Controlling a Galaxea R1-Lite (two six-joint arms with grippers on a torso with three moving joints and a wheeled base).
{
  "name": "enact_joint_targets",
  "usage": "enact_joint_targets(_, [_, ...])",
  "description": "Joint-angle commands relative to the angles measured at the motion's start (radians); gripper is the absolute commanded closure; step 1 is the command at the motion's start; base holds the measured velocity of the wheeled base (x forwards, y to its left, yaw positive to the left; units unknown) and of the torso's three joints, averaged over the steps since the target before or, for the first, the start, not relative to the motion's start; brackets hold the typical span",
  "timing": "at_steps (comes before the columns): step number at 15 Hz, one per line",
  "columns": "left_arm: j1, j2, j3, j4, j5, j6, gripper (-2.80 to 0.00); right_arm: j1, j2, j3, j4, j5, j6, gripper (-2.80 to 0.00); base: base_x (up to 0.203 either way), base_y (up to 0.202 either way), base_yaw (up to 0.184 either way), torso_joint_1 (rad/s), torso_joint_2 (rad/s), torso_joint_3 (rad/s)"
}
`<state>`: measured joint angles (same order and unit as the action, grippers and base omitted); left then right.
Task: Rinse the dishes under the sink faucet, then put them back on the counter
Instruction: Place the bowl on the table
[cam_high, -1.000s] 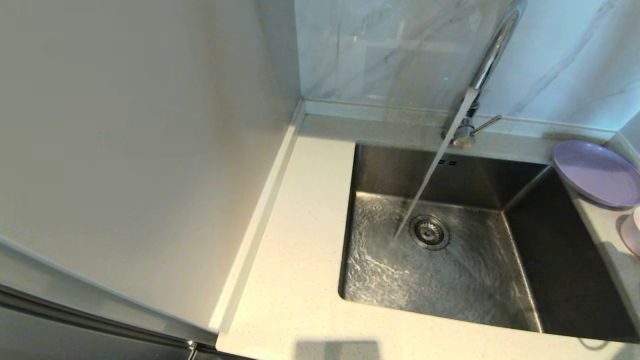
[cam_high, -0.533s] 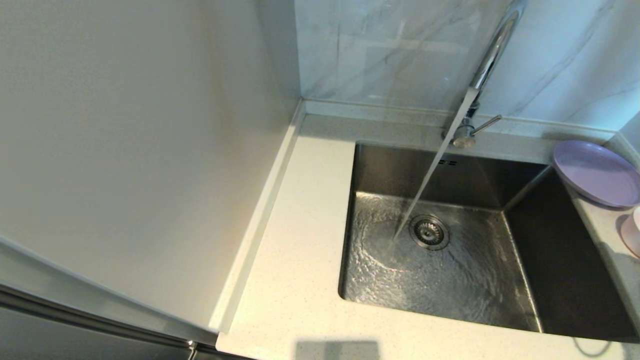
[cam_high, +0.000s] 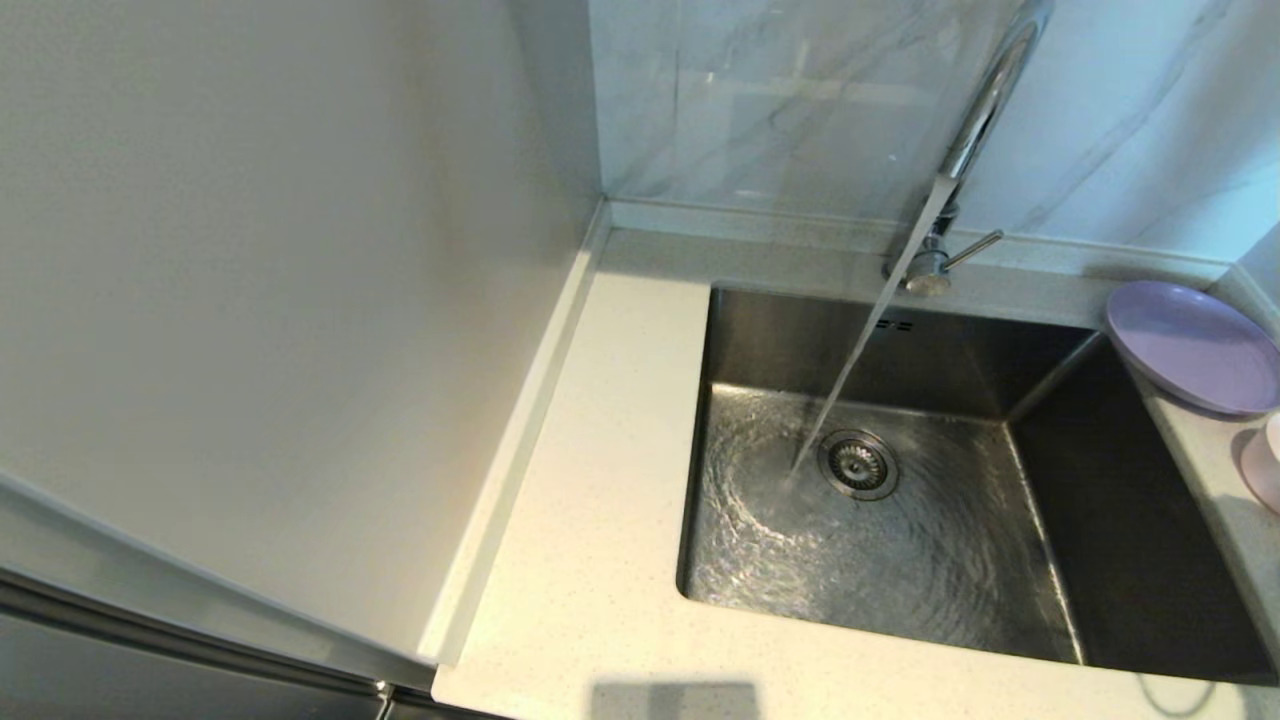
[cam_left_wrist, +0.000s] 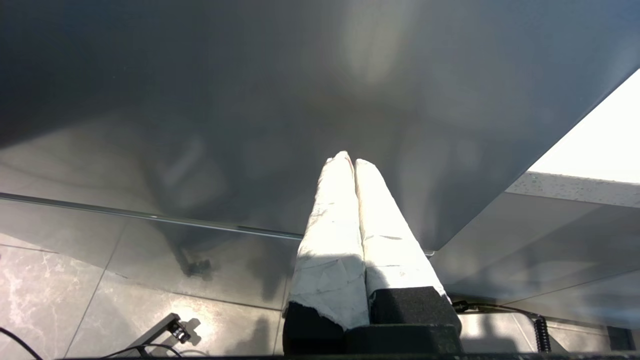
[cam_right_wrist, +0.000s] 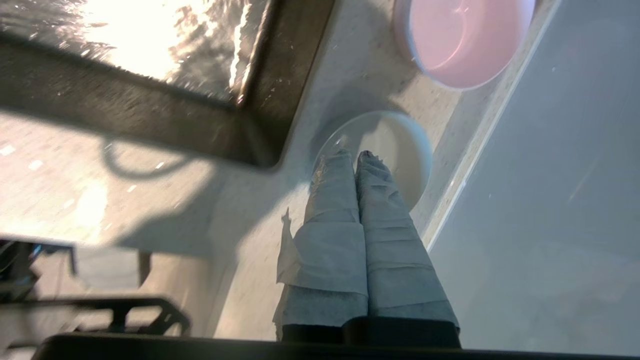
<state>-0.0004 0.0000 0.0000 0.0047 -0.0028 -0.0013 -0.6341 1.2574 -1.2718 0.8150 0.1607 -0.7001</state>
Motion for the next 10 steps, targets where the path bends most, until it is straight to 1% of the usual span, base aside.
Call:
enact_joint_targets(1, [0.000,0.000,0.000,0.000,0.000,0.000,0.00,0.022,0.083,-0.166,0.213,-0.023,0.015,0.00,0.000,0.000,0.000,0.000,0.00,0.000])
enact_joint_targets(3, [0.000,0.000,0.000,0.000,0.000,0.000,0.00,0.049,0.176,-0.262,0.258,-0.075,0.062,0.00,0.000,0.000,0.000,0.000,0.00,0.000])
enact_joint_targets(5, [0.000,0.000,0.000,0.000,0.000,0.000,0.00,0.086,0.273,-0.362,0.281,-0.097,0.125,0.00,0.000,0.000,0.000,0.000,0.00,0.000])
enact_joint_targets(7, [0.000,0.000,0.000,0.000,0.000,0.000,0.00,0.118,0.367,-0.489,0.329,-0.101,0.226,0.00,0.000,0.000,0.000,0.000,0.00,0.000])
enact_joint_targets(8, [0.000,0.000,0.000,0.000,0.000,0.000,0.00,0.127,0.402,-0.525,0.340,-0.102,0.251,0.00,0.000,0.000,0.000,0.000,0.00,0.000])
enact_joint_targets(10, [0.000,0.000,0.000,0.000,0.000,0.000,0.00,0.135,0.448,-0.571,0.346,-0.102,0.264,0.00,0.000,0.000,0.000,0.000,0.00,0.000])
